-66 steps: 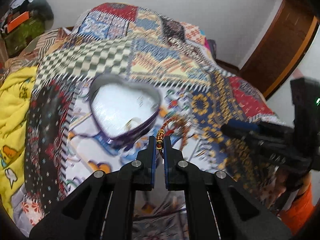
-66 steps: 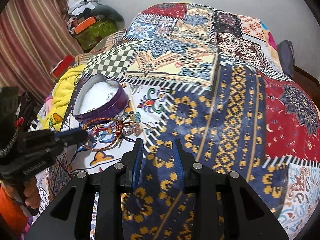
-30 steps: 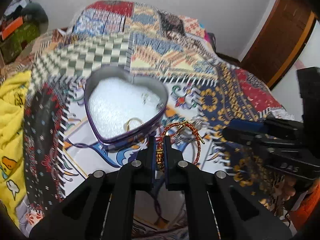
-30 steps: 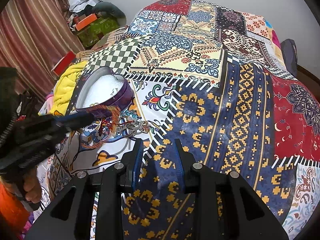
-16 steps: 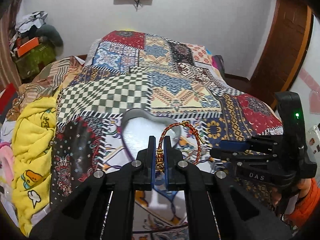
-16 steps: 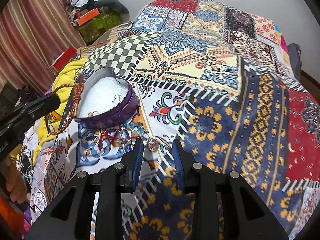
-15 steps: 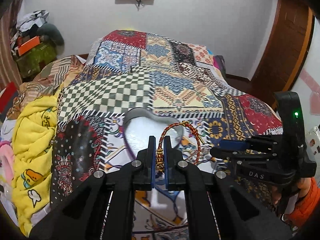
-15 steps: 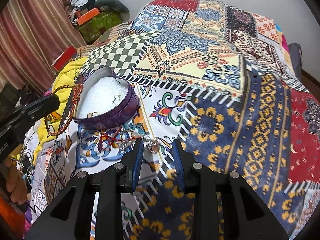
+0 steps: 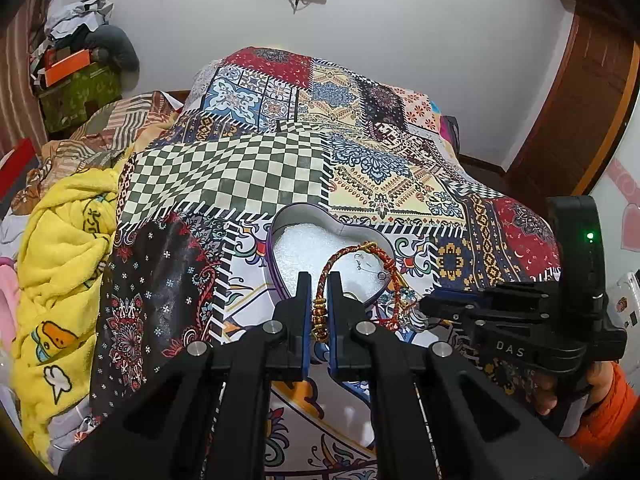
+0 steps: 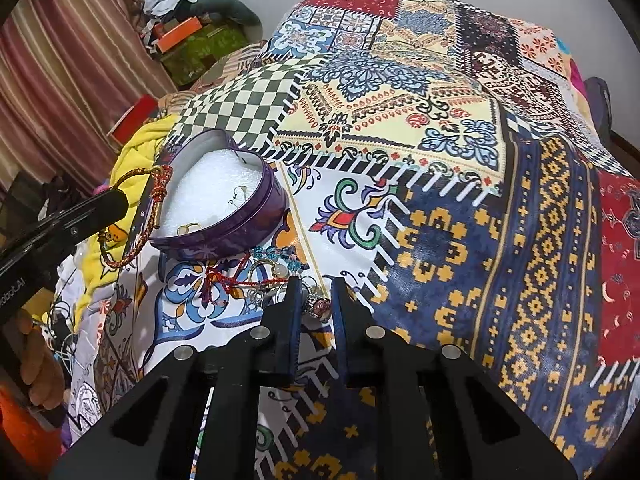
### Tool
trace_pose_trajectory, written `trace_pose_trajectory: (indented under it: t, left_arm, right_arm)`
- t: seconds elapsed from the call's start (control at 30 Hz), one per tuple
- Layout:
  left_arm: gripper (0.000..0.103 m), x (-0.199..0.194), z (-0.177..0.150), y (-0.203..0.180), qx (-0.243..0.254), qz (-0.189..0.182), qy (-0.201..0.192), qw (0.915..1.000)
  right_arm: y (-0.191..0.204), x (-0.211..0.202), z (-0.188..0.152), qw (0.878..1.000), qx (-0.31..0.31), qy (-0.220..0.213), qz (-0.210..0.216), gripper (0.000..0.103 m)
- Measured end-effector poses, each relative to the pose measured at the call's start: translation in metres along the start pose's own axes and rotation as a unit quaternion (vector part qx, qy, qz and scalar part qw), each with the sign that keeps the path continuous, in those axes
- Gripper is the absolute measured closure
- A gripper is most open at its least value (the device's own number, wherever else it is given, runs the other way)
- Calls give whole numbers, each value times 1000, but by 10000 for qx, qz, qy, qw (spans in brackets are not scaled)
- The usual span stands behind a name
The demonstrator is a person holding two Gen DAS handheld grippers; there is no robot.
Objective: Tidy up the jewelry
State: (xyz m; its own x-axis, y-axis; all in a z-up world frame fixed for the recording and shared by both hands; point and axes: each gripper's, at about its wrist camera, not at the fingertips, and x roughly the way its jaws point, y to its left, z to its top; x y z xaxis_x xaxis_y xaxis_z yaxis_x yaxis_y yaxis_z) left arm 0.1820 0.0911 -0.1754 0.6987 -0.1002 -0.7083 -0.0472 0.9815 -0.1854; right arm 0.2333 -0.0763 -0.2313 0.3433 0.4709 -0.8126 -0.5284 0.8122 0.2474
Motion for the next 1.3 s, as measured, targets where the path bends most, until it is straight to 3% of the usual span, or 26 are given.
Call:
trace_pose_trajectory:
  t: [0.73,1.03,1.17,1.3]
  left_arm:
    - [98,-44,9,-9,44,23,-420,9991]
    - [98,-46,4,3,-83,52,-391,9992]
    - [98,-44,1,5,-109,39,-331,9994]
    - [98,-41,-2,6,-97,54,-276,9996]
  right_arm:
    - [23,-72,13,9967,-133,-795,-48,91]
    - [49,-30,-5,9978,-615,-255,-24,91]
    - [41,-9,-15,9966,-732,57,-363,93]
    - [25,-12,-19,9939,-761,83,-793,93]
